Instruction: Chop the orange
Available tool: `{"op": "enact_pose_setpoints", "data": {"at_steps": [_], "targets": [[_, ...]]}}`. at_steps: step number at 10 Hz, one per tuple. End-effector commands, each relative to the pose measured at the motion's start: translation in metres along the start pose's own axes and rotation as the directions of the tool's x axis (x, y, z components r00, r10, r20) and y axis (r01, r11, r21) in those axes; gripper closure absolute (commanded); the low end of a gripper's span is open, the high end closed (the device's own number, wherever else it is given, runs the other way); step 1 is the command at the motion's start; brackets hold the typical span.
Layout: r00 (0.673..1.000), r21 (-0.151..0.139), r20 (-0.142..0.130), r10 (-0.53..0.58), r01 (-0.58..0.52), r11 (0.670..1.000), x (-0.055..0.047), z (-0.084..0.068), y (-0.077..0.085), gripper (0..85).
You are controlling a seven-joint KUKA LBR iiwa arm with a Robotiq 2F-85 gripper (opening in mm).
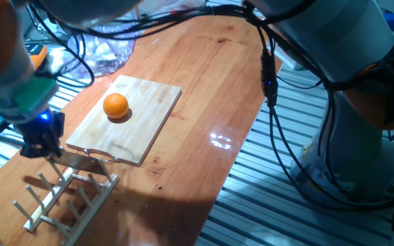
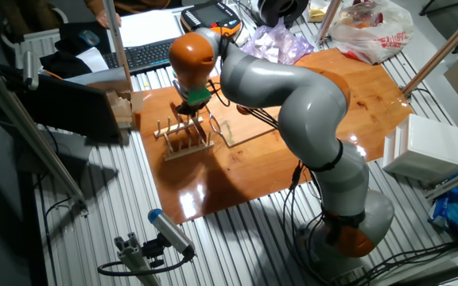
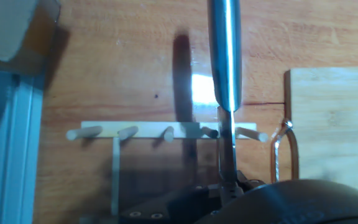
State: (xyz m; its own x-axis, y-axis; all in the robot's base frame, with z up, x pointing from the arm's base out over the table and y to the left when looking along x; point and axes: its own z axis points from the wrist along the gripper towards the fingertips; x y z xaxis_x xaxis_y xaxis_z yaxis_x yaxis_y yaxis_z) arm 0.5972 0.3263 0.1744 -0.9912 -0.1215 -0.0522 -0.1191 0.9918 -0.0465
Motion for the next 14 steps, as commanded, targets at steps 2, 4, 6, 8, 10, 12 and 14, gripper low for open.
{"op": "enact_pose_setpoints", "data": {"at_steps": [2,4,6,8,10,12,14], "targets": [[1.000,-0.001,-0.008,0.007,-0.007,1.000,0.001,-0.021,-0.003,85.0],[1.000,-0.005,-0.004,-0.011,0.011,1.000,0.003,-0.032,-0.020,85.0],[1.000,0.010,0.008,-0.013,0.013,1.000,0.004,-0.036,-0.033,85.0],[0.999,0.040,0.021,-0.042,0.041,0.998,0.006,-0.034,-0.049,85.0],[0.997,0.044,0.027,-0.070,0.069,0.997,0.005,-0.034,-0.065,85.0],[0.993,0.072,0.035,-0.111,0.108,0.992,0.004,-0.033,-0.074,85.0],[0.992,0.073,0.037,-0.120,0.117,0.990,0.001,-0.028,-0.079,85.0]]}}
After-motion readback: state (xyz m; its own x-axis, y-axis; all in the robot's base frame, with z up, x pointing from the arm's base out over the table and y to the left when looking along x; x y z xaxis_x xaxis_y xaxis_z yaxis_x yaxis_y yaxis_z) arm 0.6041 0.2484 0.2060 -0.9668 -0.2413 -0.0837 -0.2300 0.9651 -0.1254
